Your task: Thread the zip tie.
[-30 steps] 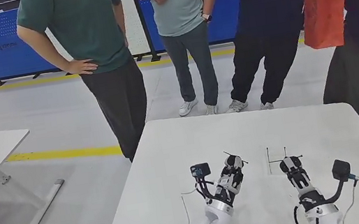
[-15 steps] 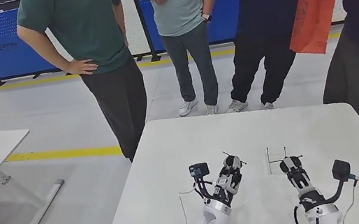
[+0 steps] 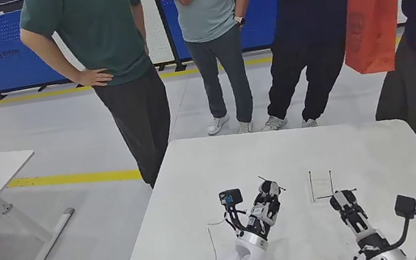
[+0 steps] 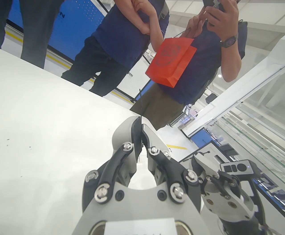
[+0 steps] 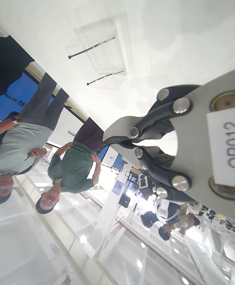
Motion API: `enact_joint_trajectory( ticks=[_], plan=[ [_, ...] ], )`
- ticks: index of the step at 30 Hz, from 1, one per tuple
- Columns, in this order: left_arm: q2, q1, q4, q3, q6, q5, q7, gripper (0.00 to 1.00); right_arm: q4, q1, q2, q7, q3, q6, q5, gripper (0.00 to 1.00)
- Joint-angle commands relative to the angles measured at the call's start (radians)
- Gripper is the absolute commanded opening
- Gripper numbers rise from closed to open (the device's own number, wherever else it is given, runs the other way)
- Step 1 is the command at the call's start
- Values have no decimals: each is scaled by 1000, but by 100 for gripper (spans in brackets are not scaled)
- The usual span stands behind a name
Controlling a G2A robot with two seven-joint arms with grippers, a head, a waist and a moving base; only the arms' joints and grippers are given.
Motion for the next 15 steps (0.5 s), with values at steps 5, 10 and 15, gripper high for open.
enact_joint_trajectory(
  ticks=[5, 10, 15],
  plan=[
    [0, 0, 0, 0, 0, 0, 0, 0, 84, 33, -10, -77, -66, -30, -70, 0],
    [0, 0, 0, 0, 0, 0, 0, 0, 84, 33, -10, -77, -66, -30, -70, 0],
    [-3, -8, 10, 4, 19, 19, -22, 0, 84, 33, -10, -77, -66, -30, -70, 0]
  ],
)
